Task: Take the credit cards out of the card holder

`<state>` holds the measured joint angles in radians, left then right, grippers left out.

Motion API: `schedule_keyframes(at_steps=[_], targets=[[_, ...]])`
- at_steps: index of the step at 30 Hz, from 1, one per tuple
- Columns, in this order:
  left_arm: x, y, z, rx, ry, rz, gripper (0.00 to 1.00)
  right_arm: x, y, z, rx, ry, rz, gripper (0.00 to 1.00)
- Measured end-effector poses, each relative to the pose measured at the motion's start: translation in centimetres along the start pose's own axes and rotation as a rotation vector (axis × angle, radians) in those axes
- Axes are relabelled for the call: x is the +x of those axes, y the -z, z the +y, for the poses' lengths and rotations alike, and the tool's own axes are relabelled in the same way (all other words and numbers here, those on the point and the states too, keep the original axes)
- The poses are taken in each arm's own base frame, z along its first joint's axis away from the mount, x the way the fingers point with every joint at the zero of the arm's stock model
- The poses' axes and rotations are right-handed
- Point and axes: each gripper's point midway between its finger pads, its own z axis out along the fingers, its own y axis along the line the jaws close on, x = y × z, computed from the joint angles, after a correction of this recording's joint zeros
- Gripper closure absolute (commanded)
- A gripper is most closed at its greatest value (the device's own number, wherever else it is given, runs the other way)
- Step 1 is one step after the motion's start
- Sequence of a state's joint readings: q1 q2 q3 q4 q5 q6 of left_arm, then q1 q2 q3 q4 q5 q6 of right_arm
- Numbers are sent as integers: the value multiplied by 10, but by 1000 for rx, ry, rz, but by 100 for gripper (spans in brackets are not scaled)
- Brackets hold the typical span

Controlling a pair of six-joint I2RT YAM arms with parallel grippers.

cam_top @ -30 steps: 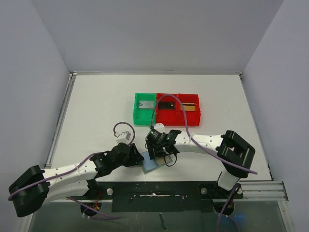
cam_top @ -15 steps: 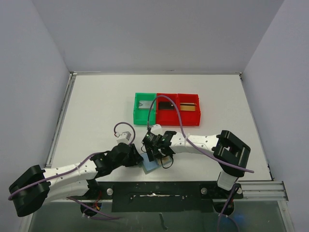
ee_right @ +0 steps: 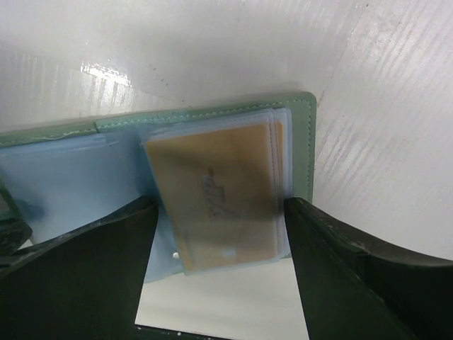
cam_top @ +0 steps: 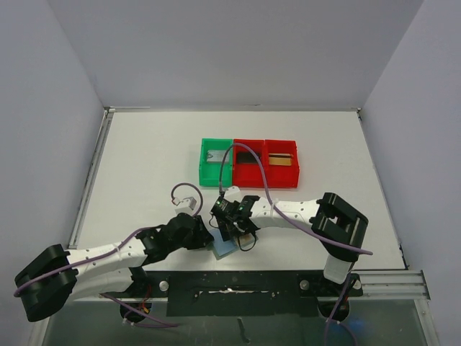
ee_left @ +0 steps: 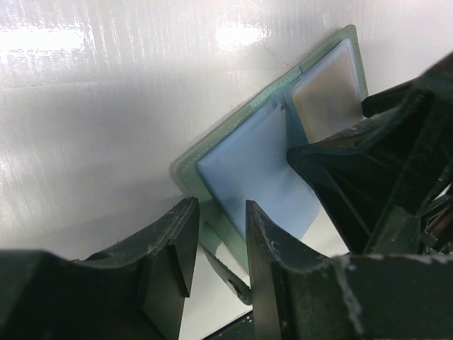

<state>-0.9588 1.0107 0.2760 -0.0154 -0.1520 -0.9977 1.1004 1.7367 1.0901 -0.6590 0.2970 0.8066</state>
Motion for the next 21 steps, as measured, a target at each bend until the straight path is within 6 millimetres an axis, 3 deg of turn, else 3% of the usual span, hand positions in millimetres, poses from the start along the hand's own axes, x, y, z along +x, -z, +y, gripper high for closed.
schedule_keyframes(at_steps=[7, 21], targets=[[2, -1, 1, -2, -8, 7, 70, 1, -4, 0, 6, 19, 4, 48], [5, -4, 2, -5, -14, 25, 71, 2, 1, 0, 5, 28, 5, 43]])
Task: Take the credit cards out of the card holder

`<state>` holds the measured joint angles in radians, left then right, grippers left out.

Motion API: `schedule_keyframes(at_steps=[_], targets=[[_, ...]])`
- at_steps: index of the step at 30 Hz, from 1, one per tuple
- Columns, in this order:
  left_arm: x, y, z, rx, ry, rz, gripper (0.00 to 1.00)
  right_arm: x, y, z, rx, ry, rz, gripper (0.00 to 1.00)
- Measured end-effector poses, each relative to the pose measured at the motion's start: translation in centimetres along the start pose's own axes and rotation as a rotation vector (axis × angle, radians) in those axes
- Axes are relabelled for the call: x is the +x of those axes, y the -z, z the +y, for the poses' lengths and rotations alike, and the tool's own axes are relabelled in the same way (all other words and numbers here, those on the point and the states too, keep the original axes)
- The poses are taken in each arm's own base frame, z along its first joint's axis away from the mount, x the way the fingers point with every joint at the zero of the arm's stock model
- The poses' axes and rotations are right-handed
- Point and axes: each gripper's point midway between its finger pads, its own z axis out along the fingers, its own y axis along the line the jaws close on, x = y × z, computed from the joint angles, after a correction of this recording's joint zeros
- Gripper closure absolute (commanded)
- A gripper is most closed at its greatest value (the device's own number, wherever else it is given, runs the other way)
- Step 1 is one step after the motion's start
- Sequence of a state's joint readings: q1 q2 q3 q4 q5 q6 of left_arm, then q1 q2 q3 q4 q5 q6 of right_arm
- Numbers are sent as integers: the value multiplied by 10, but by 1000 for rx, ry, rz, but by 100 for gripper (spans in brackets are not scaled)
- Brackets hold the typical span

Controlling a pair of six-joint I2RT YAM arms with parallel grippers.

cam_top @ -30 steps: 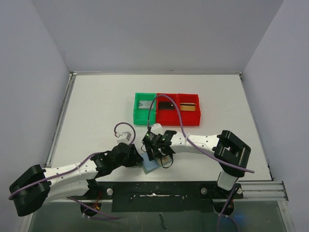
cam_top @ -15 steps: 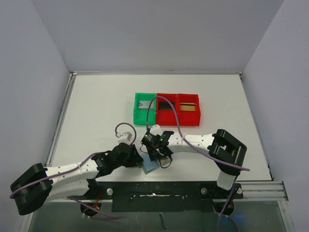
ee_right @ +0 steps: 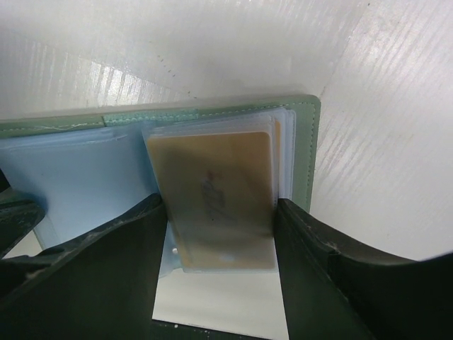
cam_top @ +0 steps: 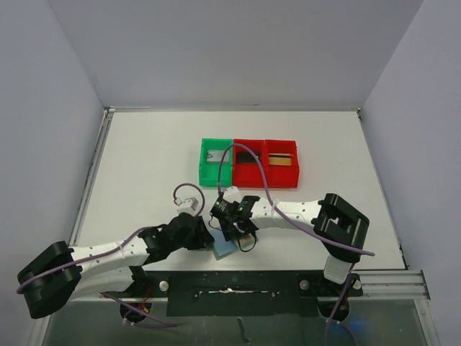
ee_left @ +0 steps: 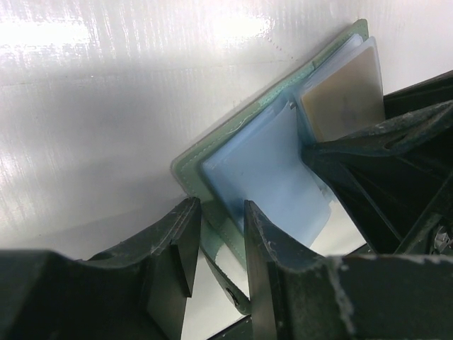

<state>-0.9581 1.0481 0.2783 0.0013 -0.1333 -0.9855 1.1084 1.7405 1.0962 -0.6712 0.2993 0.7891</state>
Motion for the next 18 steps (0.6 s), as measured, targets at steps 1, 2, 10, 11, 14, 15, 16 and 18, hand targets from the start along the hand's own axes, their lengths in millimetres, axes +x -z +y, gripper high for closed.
schedule_keyframes(at_steps=[1, 2, 10, 11, 14, 15, 16, 18], targets=[[0, 0, 0, 0, 0, 1, 71, 0, 0, 0, 1, 2, 1, 43], [0, 0, -1, 1, -1, 1, 71, 0, 2, 0, 5, 5, 1, 43], [0, -1, -1, 1, -3, 4, 71, -5, 10, 1, 29, 22, -16, 38], [0, -1, -1, 1, -3, 4, 71, -4, 11, 1, 31, 24, -17, 38], [1, -1, -2, 2, -3, 7, 71, -4, 11, 1, 33, 27, -14, 36], [0, -1, -2, 3, -3, 7, 71, -4, 10, 2, 32, 27, -14, 36], [0, -1, -2, 4, -3, 7, 71, -4, 10, 2, 32, 27, -14, 36], [0, -1, -3, 5, -3, 6, 71, -3, 10, 2, 32, 28, -14, 37]])
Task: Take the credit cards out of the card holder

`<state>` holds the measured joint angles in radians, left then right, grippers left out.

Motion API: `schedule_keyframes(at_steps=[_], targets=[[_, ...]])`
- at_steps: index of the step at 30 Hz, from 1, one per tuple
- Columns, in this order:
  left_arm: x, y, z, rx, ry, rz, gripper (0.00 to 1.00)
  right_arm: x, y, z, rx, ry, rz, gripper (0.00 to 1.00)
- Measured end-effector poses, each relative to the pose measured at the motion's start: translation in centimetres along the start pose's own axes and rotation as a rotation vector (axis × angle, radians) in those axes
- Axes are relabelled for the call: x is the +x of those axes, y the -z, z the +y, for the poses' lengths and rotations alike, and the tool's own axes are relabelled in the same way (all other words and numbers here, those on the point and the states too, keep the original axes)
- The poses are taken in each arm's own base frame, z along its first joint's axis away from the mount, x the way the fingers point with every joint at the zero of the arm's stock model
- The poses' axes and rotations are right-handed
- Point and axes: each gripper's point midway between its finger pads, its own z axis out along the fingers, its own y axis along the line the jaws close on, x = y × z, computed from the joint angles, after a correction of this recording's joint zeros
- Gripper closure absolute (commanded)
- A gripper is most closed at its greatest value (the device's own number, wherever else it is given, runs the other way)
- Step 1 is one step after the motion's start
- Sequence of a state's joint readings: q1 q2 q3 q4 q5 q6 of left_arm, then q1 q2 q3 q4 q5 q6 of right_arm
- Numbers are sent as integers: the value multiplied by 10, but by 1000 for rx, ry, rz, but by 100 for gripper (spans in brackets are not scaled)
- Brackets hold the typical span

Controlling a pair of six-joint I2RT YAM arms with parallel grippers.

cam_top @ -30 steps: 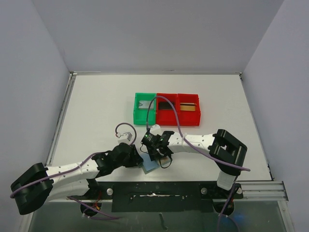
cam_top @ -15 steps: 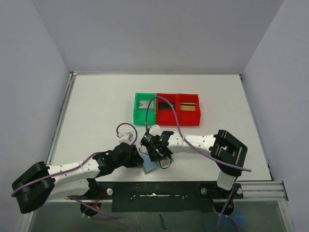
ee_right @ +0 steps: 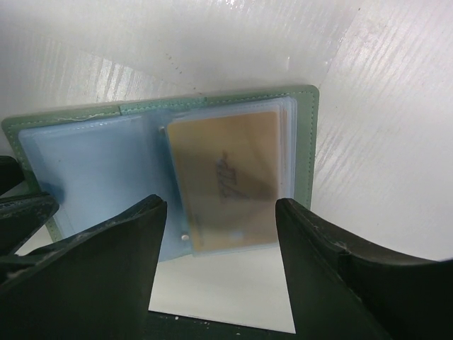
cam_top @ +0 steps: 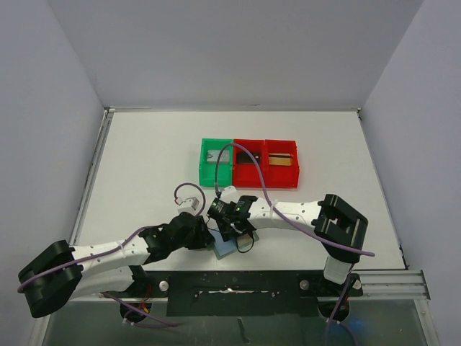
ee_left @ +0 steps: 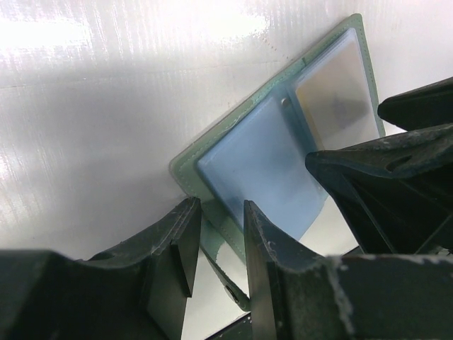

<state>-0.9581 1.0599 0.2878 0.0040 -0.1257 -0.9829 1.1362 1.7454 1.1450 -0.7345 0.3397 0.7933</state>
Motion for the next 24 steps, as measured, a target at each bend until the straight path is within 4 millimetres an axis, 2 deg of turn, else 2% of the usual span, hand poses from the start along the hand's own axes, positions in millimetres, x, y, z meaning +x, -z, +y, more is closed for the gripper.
schedule_keyframes(at_steps=[7, 24], targets=[[0, 0, 0, 1, 0, 0, 71, 2, -4, 2, 1, 2, 8, 24], [1, 0, 0, 1, -1, 4, 72, 1, -10, 3, -13, -24, 6, 26]])
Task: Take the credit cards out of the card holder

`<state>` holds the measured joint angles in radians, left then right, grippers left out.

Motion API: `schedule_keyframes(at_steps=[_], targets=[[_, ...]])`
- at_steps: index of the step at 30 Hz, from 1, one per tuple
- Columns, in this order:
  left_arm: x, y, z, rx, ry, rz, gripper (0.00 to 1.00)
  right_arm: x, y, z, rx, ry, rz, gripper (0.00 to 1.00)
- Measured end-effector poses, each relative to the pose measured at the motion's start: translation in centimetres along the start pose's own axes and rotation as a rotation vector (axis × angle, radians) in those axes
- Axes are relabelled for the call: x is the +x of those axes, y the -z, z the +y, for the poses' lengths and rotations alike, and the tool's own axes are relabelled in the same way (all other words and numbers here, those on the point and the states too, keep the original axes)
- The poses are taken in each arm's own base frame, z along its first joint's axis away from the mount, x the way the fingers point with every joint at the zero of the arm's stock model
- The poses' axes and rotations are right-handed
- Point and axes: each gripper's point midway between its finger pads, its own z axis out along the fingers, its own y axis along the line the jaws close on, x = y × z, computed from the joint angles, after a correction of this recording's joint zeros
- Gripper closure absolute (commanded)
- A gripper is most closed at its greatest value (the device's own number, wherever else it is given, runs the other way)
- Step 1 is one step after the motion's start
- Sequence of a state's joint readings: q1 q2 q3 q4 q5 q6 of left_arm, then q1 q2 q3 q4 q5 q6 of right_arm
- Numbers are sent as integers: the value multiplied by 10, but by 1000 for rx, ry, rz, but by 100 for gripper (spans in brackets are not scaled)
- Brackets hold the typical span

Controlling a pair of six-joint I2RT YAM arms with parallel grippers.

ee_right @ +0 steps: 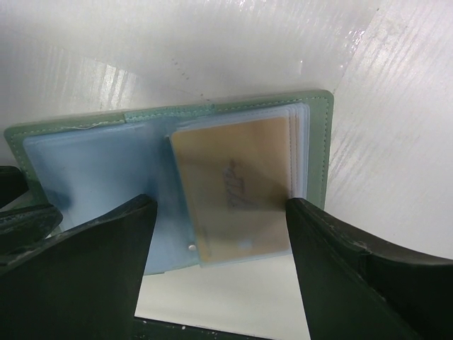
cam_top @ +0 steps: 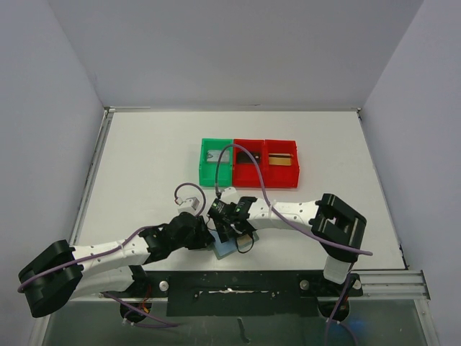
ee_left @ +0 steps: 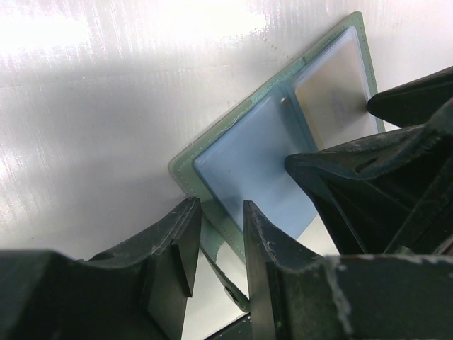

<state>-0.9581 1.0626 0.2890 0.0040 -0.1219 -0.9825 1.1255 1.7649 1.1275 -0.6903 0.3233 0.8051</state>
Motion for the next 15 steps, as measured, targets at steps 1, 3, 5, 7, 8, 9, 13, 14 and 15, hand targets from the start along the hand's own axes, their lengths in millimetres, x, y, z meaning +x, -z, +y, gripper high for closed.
schedule_keyframes(at_steps=[1, 3, 5, 7, 8, 9, 13, 14, 15], targets=[[0, 0, 0, 0, 0, 1, 72, -1, 1, 0, -4, -2, -4, 26], [0, 0, 0, 0, 0, 1, 72, -1, 3, 0, -12, -6, -12, 26], [0, 0, 0, -1, 0, 1, 72, -4, 9, -2, -24, -15, -26, 26], [1, 0, 1, -2, -1, 2, 72, -10, 15, -3, -40, -33, -48, 26], [1, 0, 1, -3, 0, 2, 72, -13, 16, -4, -44, -40, -55, 27], [1, -1, 1, -4, -1, 3, 72, -16, 17, -6, -47, -52, -62, 27], [1, -1, 0, -2, -1, 5, 72, -17, 11, -11, -48, -69, -56, 27], [1, -1, 0, -2, -1, 5, 72, -15, 9, -12, -47, -71, -49, 28], [1, -1, 0, -2, -1, 5, 72, -13, 7, -12, -46, -70, -42, 29]])
